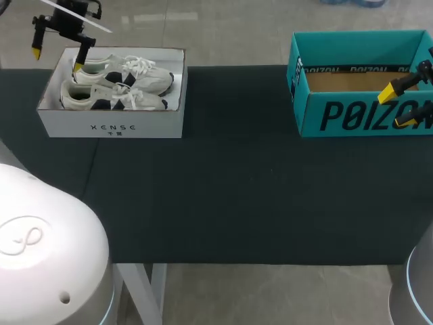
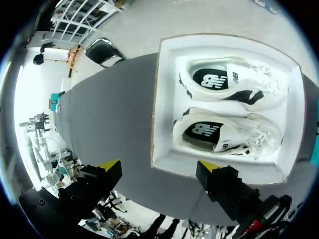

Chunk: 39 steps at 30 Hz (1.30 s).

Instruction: Take the shoe out of the shoebox, open the shoe tongue, remove and reinsert the insole, then place the shoe into the shoebox

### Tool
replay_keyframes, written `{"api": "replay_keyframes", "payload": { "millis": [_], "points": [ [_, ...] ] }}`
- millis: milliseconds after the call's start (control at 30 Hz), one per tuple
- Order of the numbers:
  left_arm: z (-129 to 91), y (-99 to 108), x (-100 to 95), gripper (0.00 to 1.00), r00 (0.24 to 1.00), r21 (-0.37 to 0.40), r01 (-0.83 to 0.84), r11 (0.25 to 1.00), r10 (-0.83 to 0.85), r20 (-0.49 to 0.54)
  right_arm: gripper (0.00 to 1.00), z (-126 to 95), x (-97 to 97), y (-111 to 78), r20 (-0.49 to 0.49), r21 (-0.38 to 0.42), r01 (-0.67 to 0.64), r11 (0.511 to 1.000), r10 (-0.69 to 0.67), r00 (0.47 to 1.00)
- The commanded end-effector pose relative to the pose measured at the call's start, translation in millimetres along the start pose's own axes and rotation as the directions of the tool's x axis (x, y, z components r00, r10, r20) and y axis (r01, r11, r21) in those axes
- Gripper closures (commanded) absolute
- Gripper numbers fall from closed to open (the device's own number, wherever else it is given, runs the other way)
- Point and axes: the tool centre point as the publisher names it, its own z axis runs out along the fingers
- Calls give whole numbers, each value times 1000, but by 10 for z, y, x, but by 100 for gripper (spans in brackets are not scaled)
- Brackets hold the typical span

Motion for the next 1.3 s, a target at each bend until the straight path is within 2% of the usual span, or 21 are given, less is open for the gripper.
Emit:
{"api": "replay_keyframes", "payload": {
  "millis": [33, 267, 367, 500, 567, 700, 833, 1033, 1300],
  "points": [
    [41, 103, -88, 0, 996, 45, -33, 998, 37, -80, 0, 2, 0, 5, 3, 2, -1, 1000, 1, 1000],
    [144, 125, -14, 0, 992, 95, -35, 995, 46, -121, 0, 2, 0, 5, 3, 2, -1, 1000, 1, 1000],
    [236, 85, 58, 0, 985, 101, -41, 994, 58, -164, 0, 2, 0, 5, 3, 2, -1, 1000, 1, 1000],
    [348, 28, 186, 0, 986, 104, -58, 993, 74, -150, 0, 2, 0, 5, 3, 2, -1, 1000, 1, 1000],
    [408, -16, 246, 0, 988, 82, -66, 994, 76, -132, 0, 2, 0, 5, 3, 2, -1, 1000, 1, 1000],
    [467, -116, 316, 0, 981, 84, -75, 994, 89, -171, 0, 2, 0, 5, 3, 2, -1, 1000, 1, 1000],
    [520, -230, 343, 0, 973, 78, -52, 996, 68, -220, 0, 2, 0, 5, 3, 2, -1, 1000, 1, 1000],
    [636, -380, 317, 0, 970, 63, -45, 997, 59, -237, 0, 2, 0, 5, 3, 2, -1, 1000, 1, 1000],
    [787, -430, 310, 0, 959, 70, -80, 994, 96, -267, 0, 2, 0, 5, 3, 2, -1, 1000, 1, 1000]
  ]
}}
